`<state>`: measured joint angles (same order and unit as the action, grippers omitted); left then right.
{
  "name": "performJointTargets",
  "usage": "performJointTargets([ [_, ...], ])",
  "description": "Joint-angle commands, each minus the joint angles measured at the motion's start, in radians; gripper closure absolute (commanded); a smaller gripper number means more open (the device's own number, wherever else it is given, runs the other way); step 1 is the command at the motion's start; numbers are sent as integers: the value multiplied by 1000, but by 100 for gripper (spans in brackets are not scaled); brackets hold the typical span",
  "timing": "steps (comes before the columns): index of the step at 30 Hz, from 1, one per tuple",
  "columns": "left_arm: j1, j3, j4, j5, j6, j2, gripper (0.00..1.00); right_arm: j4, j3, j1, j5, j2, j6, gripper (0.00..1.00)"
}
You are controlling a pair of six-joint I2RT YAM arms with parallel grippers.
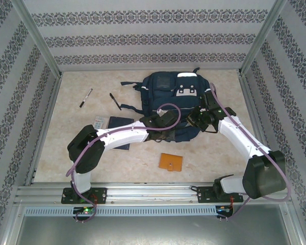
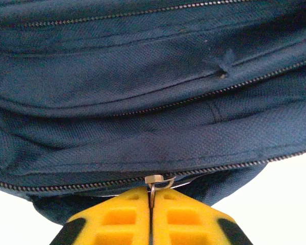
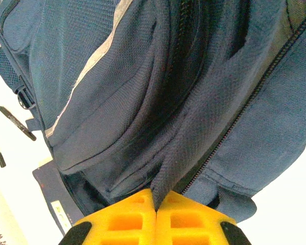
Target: Pack the student bag
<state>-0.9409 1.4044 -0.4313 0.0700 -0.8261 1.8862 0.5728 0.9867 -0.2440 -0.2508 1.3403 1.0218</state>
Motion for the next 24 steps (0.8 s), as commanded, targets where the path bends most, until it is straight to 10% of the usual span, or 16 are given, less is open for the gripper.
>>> performJointTargets([
  [1,-1,-19,-34,39,36,-32,100,-7,27,11,8,-30,-13,100],
  [16,200,-303,187,-246,347,-328,100,-9,25,221,-67,41,-371,100],
  [19,205,-298,262,-395,380,-302,100,-12,42,238,-112,61,-356,56],
  [24,146,-260,410,-488,345,-224,100,77,35,209,-92,-46,-143,38],
])
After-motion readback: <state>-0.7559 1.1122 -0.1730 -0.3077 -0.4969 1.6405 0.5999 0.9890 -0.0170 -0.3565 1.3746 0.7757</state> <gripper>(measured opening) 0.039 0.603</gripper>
